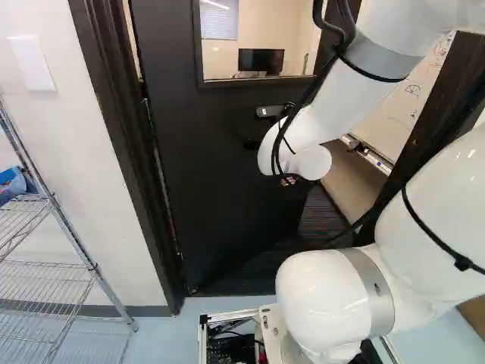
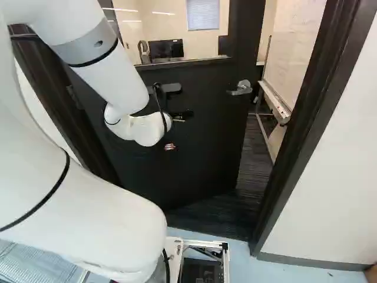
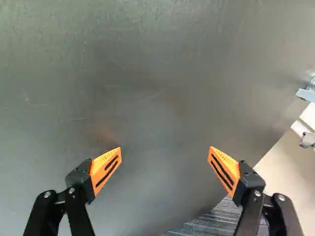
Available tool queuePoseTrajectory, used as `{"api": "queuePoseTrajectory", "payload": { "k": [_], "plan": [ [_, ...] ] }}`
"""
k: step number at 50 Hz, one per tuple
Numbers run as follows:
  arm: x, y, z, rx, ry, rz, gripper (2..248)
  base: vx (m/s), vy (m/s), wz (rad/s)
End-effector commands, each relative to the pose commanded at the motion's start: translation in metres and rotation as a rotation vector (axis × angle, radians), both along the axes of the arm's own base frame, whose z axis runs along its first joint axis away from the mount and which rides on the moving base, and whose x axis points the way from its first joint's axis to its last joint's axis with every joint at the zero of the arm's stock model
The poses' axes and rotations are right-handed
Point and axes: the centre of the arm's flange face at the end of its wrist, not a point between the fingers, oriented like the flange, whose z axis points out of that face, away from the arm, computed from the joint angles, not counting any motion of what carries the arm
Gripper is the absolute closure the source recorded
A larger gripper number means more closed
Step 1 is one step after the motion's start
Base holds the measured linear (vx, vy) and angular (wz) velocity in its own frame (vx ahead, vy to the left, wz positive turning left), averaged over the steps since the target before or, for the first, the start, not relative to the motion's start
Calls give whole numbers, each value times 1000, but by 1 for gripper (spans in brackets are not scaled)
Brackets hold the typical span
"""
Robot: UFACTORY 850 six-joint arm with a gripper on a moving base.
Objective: Open the door and move inside
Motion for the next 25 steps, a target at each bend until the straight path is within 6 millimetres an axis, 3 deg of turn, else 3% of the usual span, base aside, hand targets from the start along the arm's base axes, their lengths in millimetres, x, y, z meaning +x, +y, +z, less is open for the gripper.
{"api": "queuePoseTrajectory", "payload": {
  "k": [25],
  "plan": [
    [0, -11, 0, 97, -4, -161, 3, 0, 0, 0]
  ]
}}
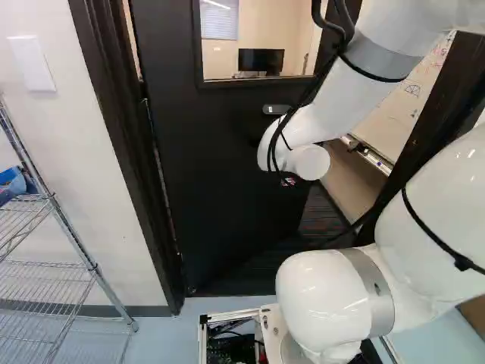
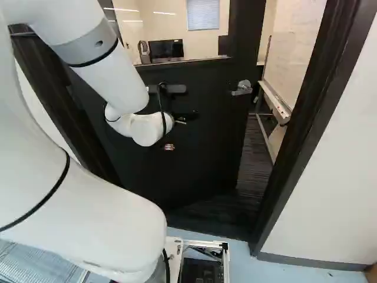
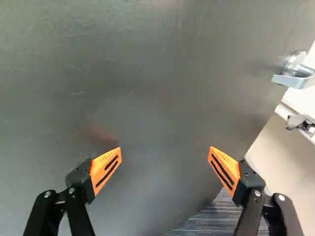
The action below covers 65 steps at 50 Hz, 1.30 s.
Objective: Open the door and move inside
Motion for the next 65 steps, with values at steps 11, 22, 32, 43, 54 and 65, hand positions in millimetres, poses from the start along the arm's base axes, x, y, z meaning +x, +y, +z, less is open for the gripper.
{"api": "queuePoseTrajectory", "payload": {
  "k": [11, 22, 32, 43, 54, 65],
  "plan": [
    [8, -1, 0, 58, 1, -81, 3, 0, 0, 0],
    [21, 0, 0, 116, 4, -159, 3, 0, 0, 0],
    [34, 1, 0, 169, 7, -231, 3, 0, 0, 0],
    [48, 5, 0, 209, 10, -280, 3, 0, 0, 0],
    [63, 13, 0, 214, 13, -268, 3, 0, 0, 0],
    [79, 22, 0, 214, 14, -250, 3, 0, 0, 0]
  ]
}}
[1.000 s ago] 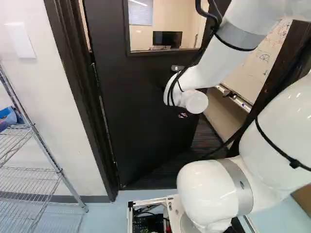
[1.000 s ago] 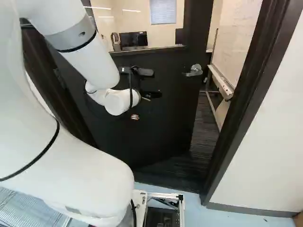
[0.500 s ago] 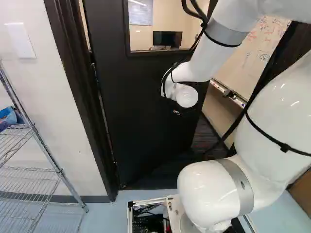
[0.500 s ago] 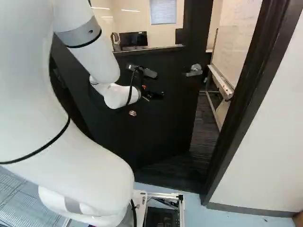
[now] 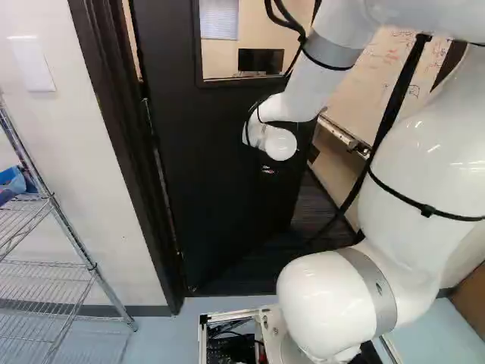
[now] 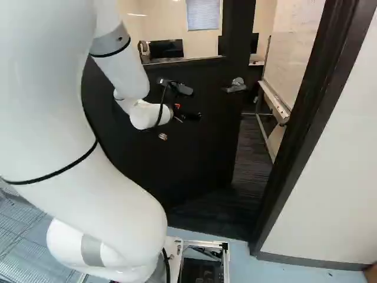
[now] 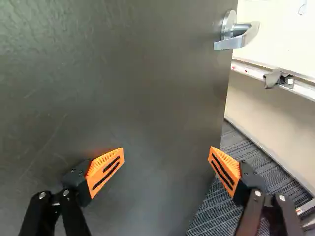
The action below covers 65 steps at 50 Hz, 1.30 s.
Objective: Open the door and move inside
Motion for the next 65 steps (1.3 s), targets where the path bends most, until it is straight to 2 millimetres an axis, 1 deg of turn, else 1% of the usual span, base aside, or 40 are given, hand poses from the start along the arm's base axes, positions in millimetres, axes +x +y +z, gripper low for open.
{"api": "queuePoseTrajectory", "payload": {
  "k": [65],
  "plan": [
    [93, 57, -3, 3, -22, 93, 3, 0, 0, 0]
  ]
}}
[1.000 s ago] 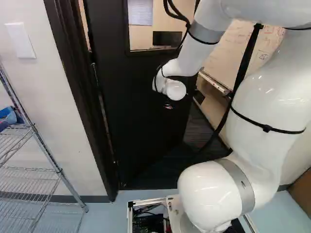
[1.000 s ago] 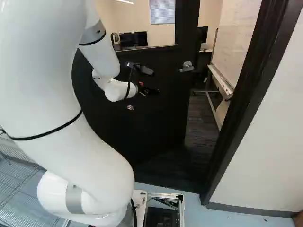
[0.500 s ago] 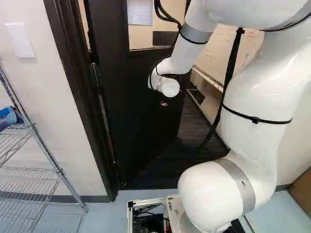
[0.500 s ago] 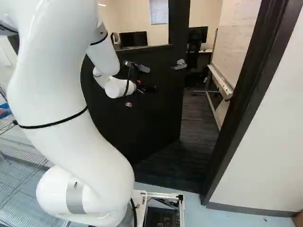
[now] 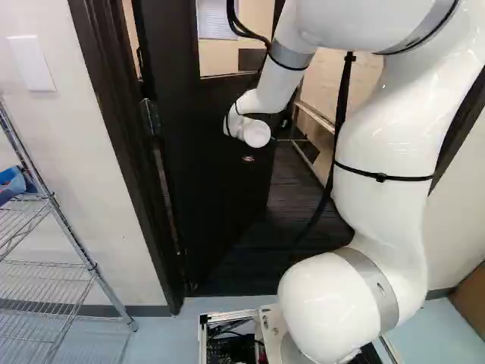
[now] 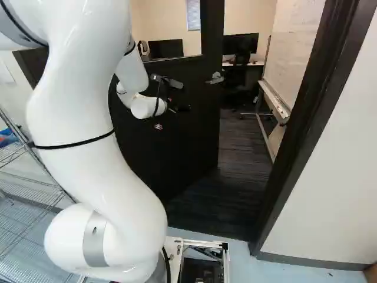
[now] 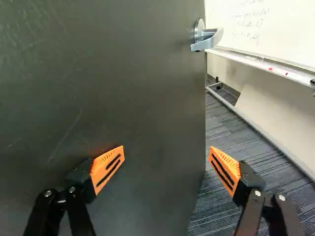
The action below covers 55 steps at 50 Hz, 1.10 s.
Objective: Open the door and move inside
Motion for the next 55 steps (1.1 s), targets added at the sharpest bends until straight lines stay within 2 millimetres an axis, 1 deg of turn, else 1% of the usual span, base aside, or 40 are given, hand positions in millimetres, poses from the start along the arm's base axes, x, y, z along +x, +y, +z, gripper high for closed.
{"api": "queuePoseTrajectory", "payload": {
  "k": [55],
  "plan": [
    [79, 59, -6, -52, -54, 159, 3, 0, 0, 0]
  ]
}}
